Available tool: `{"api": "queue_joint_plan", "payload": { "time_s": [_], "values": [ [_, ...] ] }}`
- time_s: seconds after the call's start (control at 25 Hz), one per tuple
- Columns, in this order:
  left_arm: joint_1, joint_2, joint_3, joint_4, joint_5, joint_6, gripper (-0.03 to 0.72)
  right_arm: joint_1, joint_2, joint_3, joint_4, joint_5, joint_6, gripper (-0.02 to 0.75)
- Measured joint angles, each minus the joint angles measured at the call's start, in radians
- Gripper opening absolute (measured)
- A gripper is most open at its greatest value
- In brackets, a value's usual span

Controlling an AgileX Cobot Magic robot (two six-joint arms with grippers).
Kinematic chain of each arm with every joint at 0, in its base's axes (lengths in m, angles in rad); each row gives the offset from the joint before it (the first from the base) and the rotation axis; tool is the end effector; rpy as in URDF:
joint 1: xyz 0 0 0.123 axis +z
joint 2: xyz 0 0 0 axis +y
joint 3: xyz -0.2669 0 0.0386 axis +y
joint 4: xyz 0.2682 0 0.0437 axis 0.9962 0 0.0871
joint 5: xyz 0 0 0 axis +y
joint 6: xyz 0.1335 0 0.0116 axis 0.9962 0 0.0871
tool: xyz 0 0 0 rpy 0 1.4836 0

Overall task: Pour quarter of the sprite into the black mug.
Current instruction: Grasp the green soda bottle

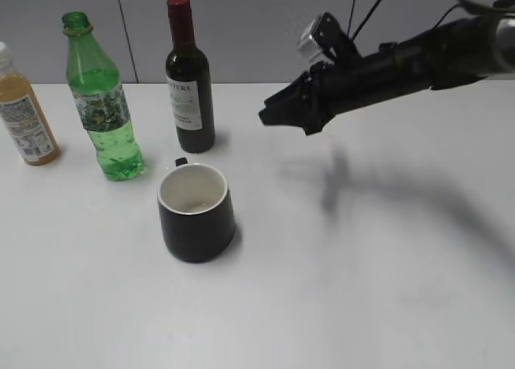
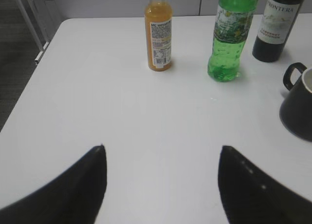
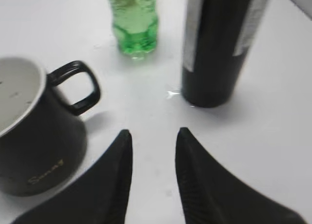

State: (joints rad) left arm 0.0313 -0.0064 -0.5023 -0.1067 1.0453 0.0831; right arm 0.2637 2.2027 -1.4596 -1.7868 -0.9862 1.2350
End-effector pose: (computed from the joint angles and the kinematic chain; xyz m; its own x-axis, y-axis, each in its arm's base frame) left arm 0.0665 -0.0103 0.2710 -0.4303 0.0158 -0.9026 0.0646 0.9978 -0.0133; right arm 0.4156 0.2252 0.1022 -0.2107 -0.4505 -0.8676 -0.9719 0.1916 0.1366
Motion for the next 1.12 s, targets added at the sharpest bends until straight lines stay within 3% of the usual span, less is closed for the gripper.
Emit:
{"api": "queue_joint_plan", "payload": {
  "time_s": [0.12, 0.4, 0.84, 0.96, 1.12],
  "values": [
    [0.000, 0.000, 0.000, 0.000, 0.000, 0.000, 0.543, -0.017, -0.074, 0.000, -0.007, 0.105, 0.133, 0.237],
    [0.000, 0.000, 0.000, 0.000, 0.000, 0.000, 0.543, -0.045, -0.207, 0.001, -0.013, 0.346, 0.232, 0.237],
    [0.000, 0.000, 0.000, 0.000, 0.000, 0.000, 0.543, -0.045, -0.299, 0.062, 0.016, 0.986, 0.203, 0.237],
    [0.000, 0.000, 0.000, 0.000, 0.000, 0.000, 0.543, -0.045, -0.310, 0.065, 0.238, 1.143, -0.012, 0.237],
    [0.000, 0.000, 0.000, 0.000, 0.000, 0.000, 0.543, -0.045, -0.326, 0.053, 0.783, 1.341, -0.473, 0.237]
  ]
}}
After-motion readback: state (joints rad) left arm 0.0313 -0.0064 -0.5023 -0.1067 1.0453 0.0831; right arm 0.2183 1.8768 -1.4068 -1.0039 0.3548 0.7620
